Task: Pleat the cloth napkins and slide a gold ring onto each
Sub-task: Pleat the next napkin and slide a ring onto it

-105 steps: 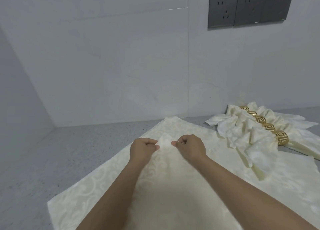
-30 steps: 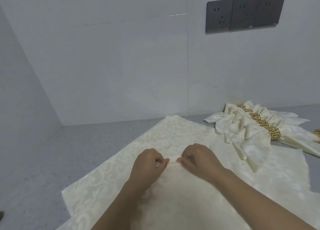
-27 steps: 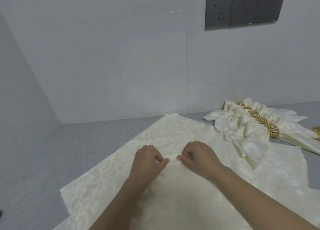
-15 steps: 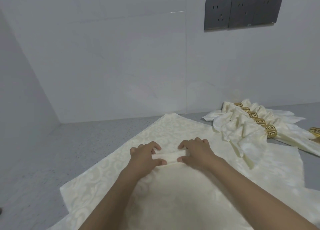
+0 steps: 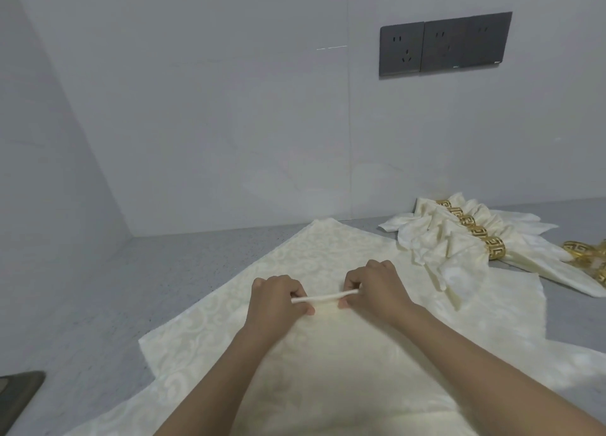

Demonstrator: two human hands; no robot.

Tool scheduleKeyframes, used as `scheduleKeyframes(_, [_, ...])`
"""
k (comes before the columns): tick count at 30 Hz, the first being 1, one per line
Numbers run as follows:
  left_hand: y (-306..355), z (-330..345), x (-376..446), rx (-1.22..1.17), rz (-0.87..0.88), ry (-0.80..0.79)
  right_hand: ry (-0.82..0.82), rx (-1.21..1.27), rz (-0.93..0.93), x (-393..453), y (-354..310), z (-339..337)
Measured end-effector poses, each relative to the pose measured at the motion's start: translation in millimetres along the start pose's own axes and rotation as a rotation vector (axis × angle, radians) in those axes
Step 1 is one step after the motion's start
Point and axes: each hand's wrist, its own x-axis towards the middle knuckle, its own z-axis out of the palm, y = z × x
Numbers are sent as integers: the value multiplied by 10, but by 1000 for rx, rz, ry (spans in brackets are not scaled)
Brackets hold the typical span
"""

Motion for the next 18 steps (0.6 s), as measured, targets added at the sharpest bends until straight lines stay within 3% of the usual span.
scheduleKeyframes(10, [-8, -85, -260, -69, -43, -159, -114, 60, 29, -308, -38, -96])
scheduleKeyframes(18, [-75, -3, -377, -336, -209, -97, -30, 213, 190, -398, -11, 9])
